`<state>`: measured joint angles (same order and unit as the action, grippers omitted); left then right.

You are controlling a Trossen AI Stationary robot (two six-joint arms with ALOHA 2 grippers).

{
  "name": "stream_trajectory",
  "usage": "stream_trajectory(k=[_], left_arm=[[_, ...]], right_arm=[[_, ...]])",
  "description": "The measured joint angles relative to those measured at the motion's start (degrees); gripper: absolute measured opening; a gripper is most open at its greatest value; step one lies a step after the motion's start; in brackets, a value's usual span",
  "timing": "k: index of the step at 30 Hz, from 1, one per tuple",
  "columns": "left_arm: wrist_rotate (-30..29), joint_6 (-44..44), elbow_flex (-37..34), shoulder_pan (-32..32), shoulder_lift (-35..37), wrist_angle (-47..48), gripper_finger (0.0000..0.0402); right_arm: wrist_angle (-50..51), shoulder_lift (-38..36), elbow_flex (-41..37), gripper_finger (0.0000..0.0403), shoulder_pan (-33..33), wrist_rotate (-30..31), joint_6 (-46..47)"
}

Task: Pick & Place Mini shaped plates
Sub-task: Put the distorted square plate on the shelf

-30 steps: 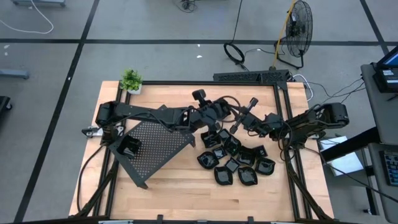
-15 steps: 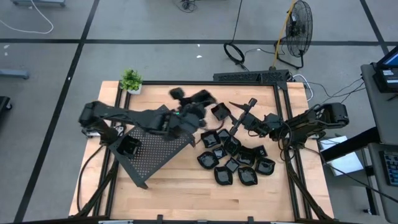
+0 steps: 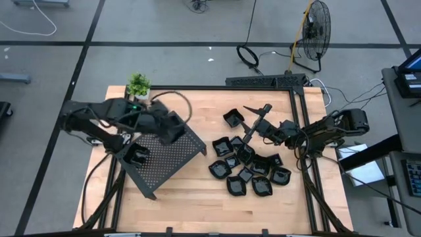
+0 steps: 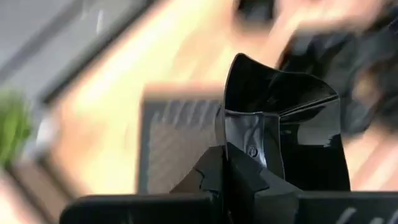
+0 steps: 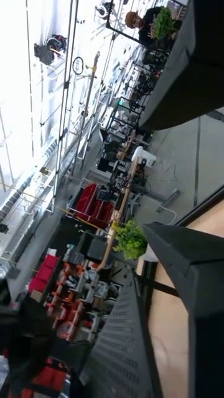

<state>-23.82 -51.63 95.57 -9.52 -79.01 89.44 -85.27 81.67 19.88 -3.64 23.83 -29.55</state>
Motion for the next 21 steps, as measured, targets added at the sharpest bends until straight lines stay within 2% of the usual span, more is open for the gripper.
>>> stream_trajectory(k=[1,4,7,11,18,21], left_arm=[[0.3,-3.6,-0.2,-0.1,0.2,1.7,0.0004],[1.9,-7.0,-2.9,-1.2,4.1,-2.1,0.0004],[1.7,-12.5,-3.2,-3.1,6.1,1.1,0.0003],[4.6,-19.0,-4.3,-6.4,8.4,0.1,0.0003],[8.0,-20.7,-7.5,-13.8,10.2,0.4,0.0003],[8.1,-24.8,-9.6,-16.5,11.0,0.5,0.0003]], right_arm=[[0.0,0.0,0.0,0.0241,0.0,0.0,0.0],[0.2,0.0,0.0,0.0234,0.0,-0.1,0.0],[0.6,0.0,0.0,0.0228,0.0,0.0,0.0],[0.7,0.0,0.0,0.0223,0.0,-0.1,0.0],[0.7,0.0,0.0,0.0221,0.0,-0.1,0.4],[0.7,0.0,0.0,0.0219,0.0,-0.1,0.4]])
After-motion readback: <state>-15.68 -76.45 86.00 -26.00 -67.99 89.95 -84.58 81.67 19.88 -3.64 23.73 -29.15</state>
